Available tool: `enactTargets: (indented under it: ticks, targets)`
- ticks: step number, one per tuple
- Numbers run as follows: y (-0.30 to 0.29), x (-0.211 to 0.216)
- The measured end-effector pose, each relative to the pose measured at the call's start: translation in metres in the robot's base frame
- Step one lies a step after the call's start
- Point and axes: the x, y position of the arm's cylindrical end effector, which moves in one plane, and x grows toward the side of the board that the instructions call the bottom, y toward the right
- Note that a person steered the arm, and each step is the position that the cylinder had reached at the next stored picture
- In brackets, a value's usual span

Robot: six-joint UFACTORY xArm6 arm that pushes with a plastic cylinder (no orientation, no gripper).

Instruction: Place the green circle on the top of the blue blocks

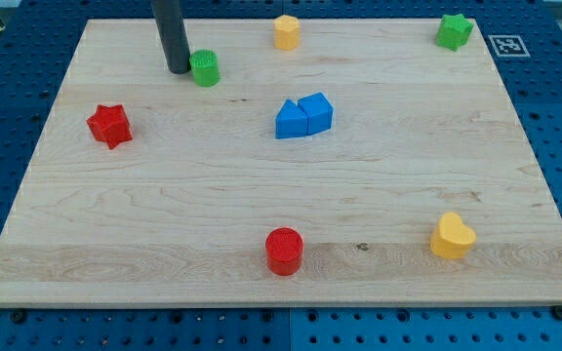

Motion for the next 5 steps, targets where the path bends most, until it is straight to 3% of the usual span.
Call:
enactTargets:
  ticks: [3,5]
  targets:
    - [0.075,0.008]
    - [0.094,0.008]
